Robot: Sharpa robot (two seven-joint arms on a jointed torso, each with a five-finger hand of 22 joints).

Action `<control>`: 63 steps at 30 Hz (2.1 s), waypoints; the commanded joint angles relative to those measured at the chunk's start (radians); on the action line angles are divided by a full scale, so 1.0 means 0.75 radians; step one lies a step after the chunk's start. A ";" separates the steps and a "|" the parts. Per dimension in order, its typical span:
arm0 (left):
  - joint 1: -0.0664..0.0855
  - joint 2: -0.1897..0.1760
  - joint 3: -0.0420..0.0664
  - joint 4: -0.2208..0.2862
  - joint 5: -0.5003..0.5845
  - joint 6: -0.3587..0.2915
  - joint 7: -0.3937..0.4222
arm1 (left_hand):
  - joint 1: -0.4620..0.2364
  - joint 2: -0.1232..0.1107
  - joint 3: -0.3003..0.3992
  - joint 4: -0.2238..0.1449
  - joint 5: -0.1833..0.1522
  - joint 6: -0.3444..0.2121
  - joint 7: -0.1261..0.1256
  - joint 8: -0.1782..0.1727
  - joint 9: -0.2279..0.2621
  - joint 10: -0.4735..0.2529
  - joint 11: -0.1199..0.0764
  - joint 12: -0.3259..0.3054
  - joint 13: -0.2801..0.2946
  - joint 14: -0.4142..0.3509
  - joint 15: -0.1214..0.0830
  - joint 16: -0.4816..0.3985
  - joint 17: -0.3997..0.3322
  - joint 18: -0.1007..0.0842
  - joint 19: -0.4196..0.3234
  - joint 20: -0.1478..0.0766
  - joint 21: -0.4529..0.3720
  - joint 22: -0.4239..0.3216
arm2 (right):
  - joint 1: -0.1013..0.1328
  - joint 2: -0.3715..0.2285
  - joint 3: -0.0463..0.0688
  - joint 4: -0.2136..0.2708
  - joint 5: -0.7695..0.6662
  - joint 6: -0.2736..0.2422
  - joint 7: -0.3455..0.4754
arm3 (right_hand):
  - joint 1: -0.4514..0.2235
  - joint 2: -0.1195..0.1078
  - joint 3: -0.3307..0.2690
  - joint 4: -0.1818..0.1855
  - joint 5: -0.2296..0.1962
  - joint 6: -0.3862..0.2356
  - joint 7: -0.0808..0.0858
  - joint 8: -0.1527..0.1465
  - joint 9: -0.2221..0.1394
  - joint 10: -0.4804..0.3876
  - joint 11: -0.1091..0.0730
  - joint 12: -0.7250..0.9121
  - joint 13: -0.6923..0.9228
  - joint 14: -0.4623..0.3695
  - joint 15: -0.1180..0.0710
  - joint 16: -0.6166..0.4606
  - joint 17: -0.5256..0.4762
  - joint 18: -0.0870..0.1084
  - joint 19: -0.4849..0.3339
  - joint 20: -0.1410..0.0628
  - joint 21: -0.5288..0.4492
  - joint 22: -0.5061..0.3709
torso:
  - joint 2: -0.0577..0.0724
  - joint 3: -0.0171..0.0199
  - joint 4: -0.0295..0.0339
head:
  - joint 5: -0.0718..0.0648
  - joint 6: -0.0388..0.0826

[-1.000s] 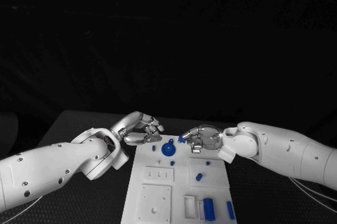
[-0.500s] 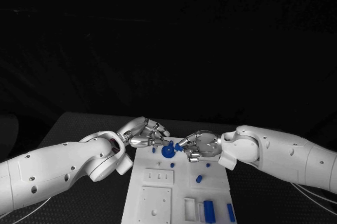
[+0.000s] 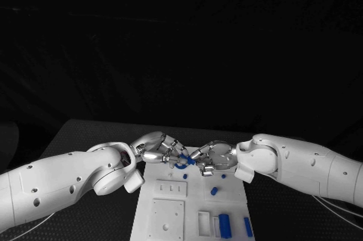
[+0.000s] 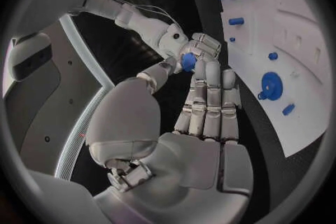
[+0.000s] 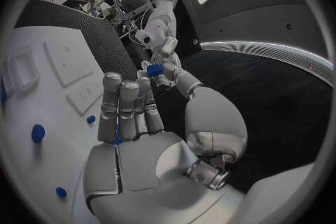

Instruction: Assemble the parts on the task board

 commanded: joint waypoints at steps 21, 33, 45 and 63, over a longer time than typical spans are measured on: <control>0.003 0.001 0.001 0.017 -0.113 0.092 -0.005 | -0.021 0.052 -0.145 -0.004 -0.003 -0.033 -0.008 -0.014 -0.010 -0.018 -0.005 0.079 0.071 -0.022 -0.006 0.041 0.035 -0.005 -0.024 -0.021 -0.012 0.026 | 0.000 -0.002 0.000 0.040 0.005 0.112 -0.040 | -0.005 0.022 -0.007 0.005 0.023 0.006 0.017 -0.003 0.005 -0.011 0.004 0.007 0.002 -0.011 -0.002 0.006 0.003 0.017 -0.007 0.003 -0.006 0.026 | -0.002 -0.0018 0.0008 | -0.004 -0.011; 0.003 -0.003 0.001 0.021 -0.187 0.109 0.012 | -0.013 0.100 -0.177 -0.005 -0.002 0.054 -0.034 0.032 0.002 -0.016 -0.022 0.099 0.087 -0.018 -0.011 0.045 0.040 -0.007 -0.022 -0.024 -0.019 0.026 | 0.000 -0.002 0.000 0.040 0.005 0.119 -0.043 | -0.007 0.024 -0.008 0.007 0.028 0.005 0.017 -0.003 0.006 -0.012 0.004 0.006 0.002 -0.012 -0.002 0.006 0.003 0.017 -0.009 0.003 -0.006 0.026 | -0.002 -0.0005 0.0004 | -0.005 -0.015; 0.003 -0.002 0.001 0.022 -0.188 0.117 0.017 | -0.001 0.153 -0.186 -0.004 -0.002 0.101 -0.038 0.051 0.002 -0.013 -0.026 0.108 0.092 -0.020 -0.011 0.047 0.042 -0.011 -0.025 -0.025 -0.024 0.027 | 0.000 -0.002 -0.001 0.039 0.006 0.131 -0.045 | -0.009 0.025 -0.009 0.008 0.030 0.005 0.017 -0.003 0.007 -0.013 0.005 0.006 0.002 -0.013 -0.002 0.005 0.003 0.017 -0.010 0.004 -0.007 0.026 | -0.002 0.0000 -0.0006 | -0.006 -0.017; 0.003 0.000 0.001 0.021 -0.238 0.138 0.026 | 0.016 0.204 -0.189 -0.013 -0.002 0.148 -0.046 0.070 0.006 -0.007 -0.032 0.114 0.096 -0.022 -0.011 0.049 0.044 -0.014 -0.032 -0.025 -0.028 0.028 | 0.000 -0.004 -0.002 0.037 0.029 0.148 -0.055 | -0.013 0.028 -0.011 0.010 0.030 0.005 0.017 -0.003 0.008 -0.013 0.005 0.006 0.002 -0.014 -0.001 0.005 0.003 0.017 -0.010 0.004 -0.007 0.026 | -0.003 -0.0011 0.0000 | -0.010 -0.022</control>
